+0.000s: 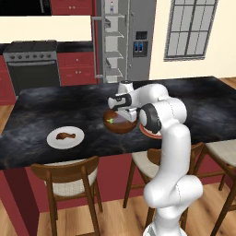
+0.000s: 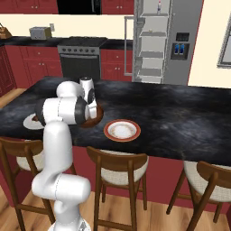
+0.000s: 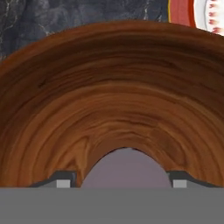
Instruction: Pick the chicken drumstick and eggplant from their plates and place them in the bowl. Then put the bowl in the fridge.
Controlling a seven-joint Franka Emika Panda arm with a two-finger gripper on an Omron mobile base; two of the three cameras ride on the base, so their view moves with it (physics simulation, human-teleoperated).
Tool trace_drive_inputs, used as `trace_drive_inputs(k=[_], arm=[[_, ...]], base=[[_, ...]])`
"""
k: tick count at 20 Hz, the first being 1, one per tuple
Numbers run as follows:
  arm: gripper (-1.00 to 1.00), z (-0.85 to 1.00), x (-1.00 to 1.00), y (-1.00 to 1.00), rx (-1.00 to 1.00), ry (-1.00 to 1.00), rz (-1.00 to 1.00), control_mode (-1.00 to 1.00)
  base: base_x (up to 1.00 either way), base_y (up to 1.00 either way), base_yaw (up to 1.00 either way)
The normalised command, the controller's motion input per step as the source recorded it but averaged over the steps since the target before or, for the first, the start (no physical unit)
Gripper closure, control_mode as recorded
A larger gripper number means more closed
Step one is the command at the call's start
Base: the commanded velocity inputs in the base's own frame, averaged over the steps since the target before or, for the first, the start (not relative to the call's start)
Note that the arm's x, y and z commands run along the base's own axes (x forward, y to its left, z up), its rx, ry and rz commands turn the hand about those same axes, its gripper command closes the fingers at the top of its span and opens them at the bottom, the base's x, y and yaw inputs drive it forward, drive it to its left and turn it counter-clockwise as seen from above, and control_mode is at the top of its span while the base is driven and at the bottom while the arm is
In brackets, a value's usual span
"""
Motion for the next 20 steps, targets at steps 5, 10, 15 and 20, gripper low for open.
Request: trace_drive_inputs(k=[5, 10, 15, 20], arm=[[-1.00, 0.03, -0.03, 0.01, 0.00, 0.00, 0.00, -1.00], [-1.00, 0.06, -0.02, 0.00, 0.00, 0.00, 0.00, -1.00], [-1.00, 0.24, -0.03, 0.00, 0.04, 0.00, 0.04, -1.00], [-1.00, 0.41, -0.34, 0.02, 0.05, -0.01, 0.16, -1.00]], base=[[0.00, 0.00, 0.00], [0.00, 0.00, 0.00], [0.00, 0.00, 0.00], [0.00, 0.00, 0.00]])
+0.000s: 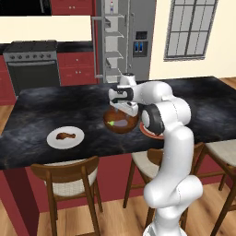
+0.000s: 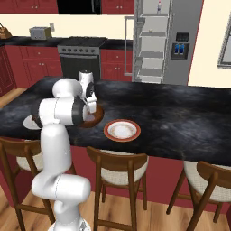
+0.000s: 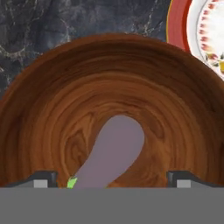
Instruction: Pick the chicken drumstick and eggplant from their plates and place them in the bowl. Then put the bowl in the fridge.
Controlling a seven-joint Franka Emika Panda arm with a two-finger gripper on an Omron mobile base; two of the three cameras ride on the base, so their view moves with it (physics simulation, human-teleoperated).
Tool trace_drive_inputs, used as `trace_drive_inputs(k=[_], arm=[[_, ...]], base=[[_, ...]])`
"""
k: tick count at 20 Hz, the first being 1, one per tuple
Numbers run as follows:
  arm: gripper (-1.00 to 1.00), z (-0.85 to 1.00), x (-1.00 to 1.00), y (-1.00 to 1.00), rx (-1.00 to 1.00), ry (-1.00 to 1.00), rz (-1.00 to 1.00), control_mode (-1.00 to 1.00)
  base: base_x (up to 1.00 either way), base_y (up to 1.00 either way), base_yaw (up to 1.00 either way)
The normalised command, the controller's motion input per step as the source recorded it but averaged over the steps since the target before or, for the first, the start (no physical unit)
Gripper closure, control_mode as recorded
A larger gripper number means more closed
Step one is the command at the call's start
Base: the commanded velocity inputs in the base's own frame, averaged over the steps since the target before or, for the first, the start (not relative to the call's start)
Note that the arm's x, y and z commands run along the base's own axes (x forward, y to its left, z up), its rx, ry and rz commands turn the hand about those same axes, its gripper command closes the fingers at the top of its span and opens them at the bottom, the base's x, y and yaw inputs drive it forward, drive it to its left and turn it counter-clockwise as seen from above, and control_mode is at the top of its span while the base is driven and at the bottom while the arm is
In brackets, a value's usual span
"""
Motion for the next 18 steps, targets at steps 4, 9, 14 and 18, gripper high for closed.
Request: trace_drive_inputs(k=[4, 9, 14, 18], arm=[[-1.00, 0.35, -0.41, 0.14, 0.00, 0.00, 0.24, -1.00], [-1.00, 0.23, -0.44, 0.36, 0.00, 0.00, 0.35, -1.00], [-1.00, 0.18, -0.40, 0.48, 0.00, -0.01, 0.23, -1.00], [-1.00, 0.04, -0.31, 0.62, 0.00, -0.03, 0.10, -1.00]], base=[[0.00, 0.00, 0.00], [0.00, 0.00, 0.00], [0.00, 0.00, 0.00], [0.00, 0.00, 0.00]])
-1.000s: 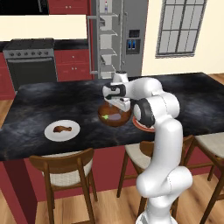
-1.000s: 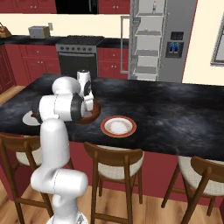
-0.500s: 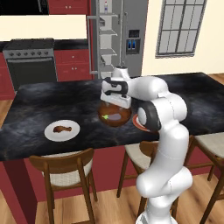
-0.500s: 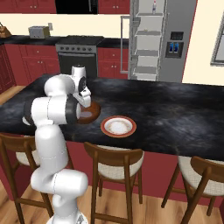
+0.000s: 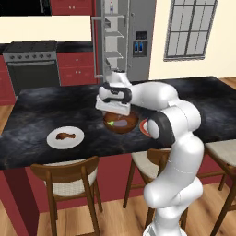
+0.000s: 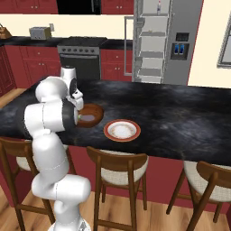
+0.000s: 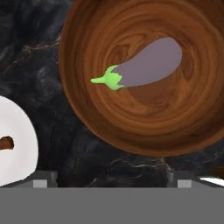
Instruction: Pick the chicken drumstick and eggplant from their plates and place them in the bowl. Then put the bowl in the fridge.
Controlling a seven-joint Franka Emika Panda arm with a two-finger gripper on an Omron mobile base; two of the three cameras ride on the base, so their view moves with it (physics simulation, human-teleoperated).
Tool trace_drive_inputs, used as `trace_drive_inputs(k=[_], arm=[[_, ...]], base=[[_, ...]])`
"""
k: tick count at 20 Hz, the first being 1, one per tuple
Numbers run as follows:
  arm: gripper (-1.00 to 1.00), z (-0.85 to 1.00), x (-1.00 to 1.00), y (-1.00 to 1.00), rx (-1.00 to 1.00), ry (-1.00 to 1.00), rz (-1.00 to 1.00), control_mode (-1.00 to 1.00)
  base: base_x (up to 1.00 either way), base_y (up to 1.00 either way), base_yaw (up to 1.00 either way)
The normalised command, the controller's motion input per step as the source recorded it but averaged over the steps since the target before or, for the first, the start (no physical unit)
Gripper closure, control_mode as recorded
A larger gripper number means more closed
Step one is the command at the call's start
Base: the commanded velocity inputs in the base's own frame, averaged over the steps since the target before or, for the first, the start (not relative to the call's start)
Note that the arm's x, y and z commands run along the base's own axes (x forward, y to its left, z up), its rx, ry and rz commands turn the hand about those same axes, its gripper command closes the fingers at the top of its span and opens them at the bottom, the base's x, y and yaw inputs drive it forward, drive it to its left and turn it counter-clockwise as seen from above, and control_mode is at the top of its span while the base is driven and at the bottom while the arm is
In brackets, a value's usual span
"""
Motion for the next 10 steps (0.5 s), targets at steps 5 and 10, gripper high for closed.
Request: trace_drive_inputs(k=[5, 10], arm=[[-1.00, 0.00, -0.22, 0.75, 0.00, 0.00, 0.00, -1.00], [-1.00, 0.00, -0.20, 0.78, -0.01, -0.06, -0.02, -1.00]], base=[[0.00, 0.00, 0.00], [0.00, 0.00, 0.00]])
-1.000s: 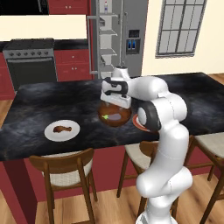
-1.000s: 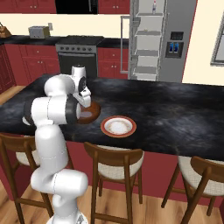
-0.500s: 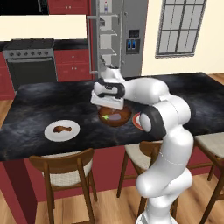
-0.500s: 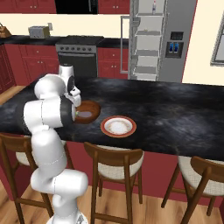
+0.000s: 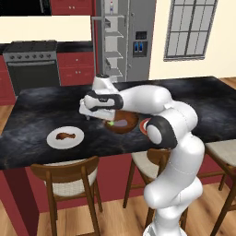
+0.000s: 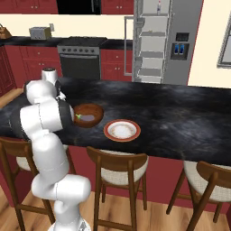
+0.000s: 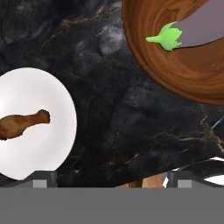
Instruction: Pick the chicken drumstick and eggplant from their plates and place them in the bowl. Then put the bowl in the fridge.
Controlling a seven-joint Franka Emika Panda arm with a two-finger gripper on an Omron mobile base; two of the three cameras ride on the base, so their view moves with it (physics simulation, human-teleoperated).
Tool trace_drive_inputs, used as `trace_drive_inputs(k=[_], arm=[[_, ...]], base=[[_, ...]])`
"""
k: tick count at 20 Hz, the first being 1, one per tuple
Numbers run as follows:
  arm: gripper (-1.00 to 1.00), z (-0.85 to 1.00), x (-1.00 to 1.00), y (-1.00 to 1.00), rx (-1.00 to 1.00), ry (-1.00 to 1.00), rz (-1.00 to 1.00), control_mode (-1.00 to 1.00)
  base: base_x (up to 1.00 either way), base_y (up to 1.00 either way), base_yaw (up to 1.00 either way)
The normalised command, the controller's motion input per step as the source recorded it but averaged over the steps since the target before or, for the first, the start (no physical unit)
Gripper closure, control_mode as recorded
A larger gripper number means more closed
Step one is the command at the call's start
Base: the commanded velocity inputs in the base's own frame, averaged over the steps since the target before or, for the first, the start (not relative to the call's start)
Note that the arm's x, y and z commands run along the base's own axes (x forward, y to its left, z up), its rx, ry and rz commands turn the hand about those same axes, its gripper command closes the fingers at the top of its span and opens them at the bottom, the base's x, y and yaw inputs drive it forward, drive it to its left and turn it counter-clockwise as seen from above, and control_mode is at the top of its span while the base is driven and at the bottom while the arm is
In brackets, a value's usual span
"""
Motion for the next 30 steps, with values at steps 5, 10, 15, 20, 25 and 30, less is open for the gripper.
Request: trace_drive_inputs(k=[5, 10, 15, 20, 25, 30], arm=[[-1.00, -0.01, -0.01, 0.74, -0.02, -0.06, -0.10, -1.00], [-1.00, -0.08, 0.00, 0.68, 0.00, 0.00, -0.19, -1.00], [-1.00, -0.02, 0.11, 0.38, 0.00, 0.09, -0.09, -1.00], [-1.00, -0.20, 0.12, 0.38, 0.00, 0.02, -0.09, -1.00], [-1.00, -0.31, 0.24, 0.28, 0.00, 0.00, -0.09, -1.00], [-1.00, -0.33, 0.27, 0.10, 0.01, 0.00, -0.03, -1.00]], base=[[0.00, 0.00, 0.00], [0.00, 0.00, 0.00], [0.00, 0.00, 0.00], [0.00, 0.00, 0.00], [0.00, 0.00, 0.00], [0.00, 0.00, 0.00]])
